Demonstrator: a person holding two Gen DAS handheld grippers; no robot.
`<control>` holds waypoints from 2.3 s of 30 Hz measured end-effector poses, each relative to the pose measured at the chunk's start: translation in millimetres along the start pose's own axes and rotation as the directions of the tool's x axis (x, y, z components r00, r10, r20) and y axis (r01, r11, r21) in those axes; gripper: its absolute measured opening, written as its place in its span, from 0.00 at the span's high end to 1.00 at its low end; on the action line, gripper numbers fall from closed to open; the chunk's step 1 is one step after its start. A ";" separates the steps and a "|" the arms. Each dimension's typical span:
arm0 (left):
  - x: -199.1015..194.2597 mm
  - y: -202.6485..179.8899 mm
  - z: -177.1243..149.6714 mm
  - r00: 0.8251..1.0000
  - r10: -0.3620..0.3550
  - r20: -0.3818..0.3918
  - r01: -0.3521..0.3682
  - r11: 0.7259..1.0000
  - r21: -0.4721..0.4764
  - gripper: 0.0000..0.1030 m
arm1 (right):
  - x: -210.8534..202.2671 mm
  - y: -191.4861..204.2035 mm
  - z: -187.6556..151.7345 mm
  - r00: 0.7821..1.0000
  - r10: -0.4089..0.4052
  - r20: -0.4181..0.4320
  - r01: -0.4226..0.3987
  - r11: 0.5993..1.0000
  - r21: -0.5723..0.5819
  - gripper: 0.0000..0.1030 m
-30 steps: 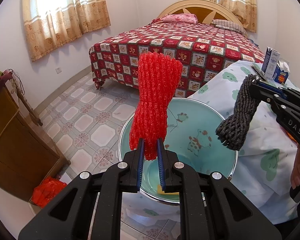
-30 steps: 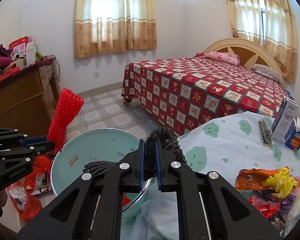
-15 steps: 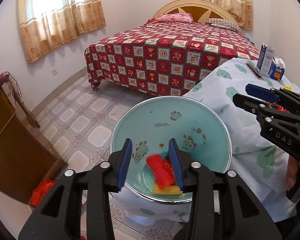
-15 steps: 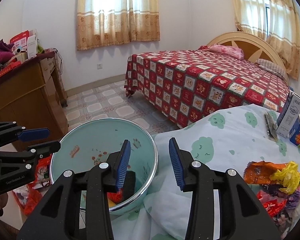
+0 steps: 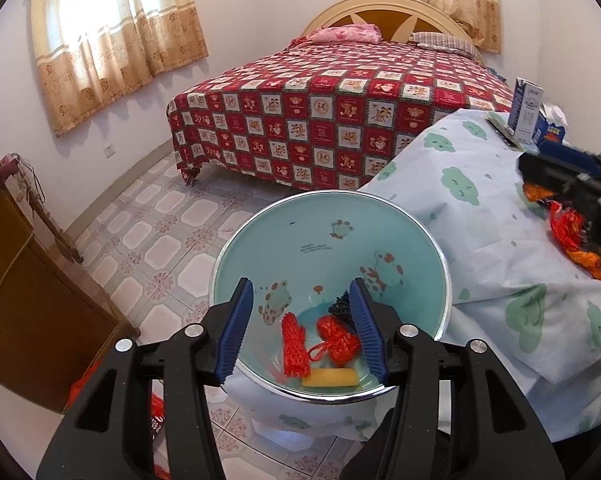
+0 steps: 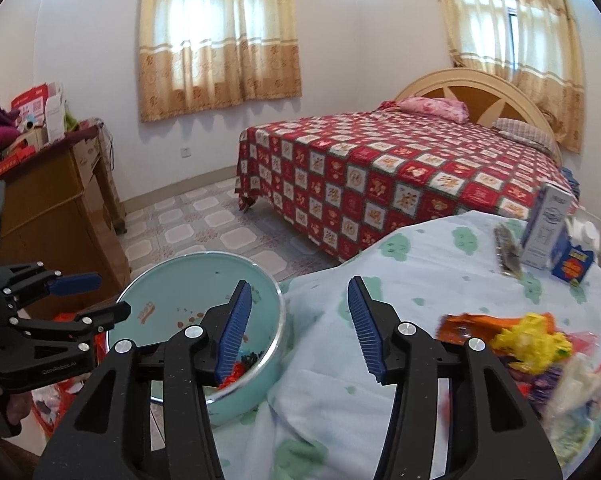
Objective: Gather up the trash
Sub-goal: 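Open both grippers to drop the mesh nets into the bucket, then move both grippers back toward the trash pile on the table, then grasp the red foil bag with the left gripper and lift it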
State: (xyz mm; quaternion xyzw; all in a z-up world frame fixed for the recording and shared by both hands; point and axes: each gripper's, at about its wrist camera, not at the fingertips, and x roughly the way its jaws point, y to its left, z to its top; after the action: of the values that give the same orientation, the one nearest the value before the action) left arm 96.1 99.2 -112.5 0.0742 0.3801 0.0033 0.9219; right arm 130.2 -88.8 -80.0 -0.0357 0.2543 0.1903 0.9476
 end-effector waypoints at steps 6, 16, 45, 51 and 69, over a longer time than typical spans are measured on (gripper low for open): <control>-6.0 -29.0 -1.8 1.000 -0.021 0.006 0.021 0.999 0.050 0.33 | -60.7 -36.6 -9.2 0.996 -0.071 0.052 0.069 0.997 0.041 0.43; -4.5 -116.7 -8.3 0.994 -0.104 -0.017 0.105 0.976 0.190 0.32 | -145.1 -142.6 -80.7 0.940 -0.341 -0.002 0.332 0.915 0.231 0.36; 21.3 -286.9 15.8 0.928 -0.361 -0.093 0.372 0.880 0.294 1.00 | -156.5 -205.9 -161.3 0.932 -0.355 -0.071 0.353 0.846 0.400 0.33; 6.7 -267.2 21.6 0.923 -0.380 -0.068 0.384 0.886 0.261 1.00 | -159.7 -207.0 -161.7 0.929 -0.364 -0.063 0.357 0.841 0.407 0.33; 28.5 -272.6 37.0 0.934 -0.353 -0.048 0.353 0.899 0.258 0.59 | -168.0 -216.1 -163.2 0.919 -0.390 -0.065 0.378 0.820 0.430 0.33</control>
State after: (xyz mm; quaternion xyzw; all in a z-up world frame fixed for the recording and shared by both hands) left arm 128.7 -173.6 -144.6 0.1255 0.3841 -0.2141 0.8893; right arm 1.6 -373.1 -144.7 0.1281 0.2653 -0.0652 0.9534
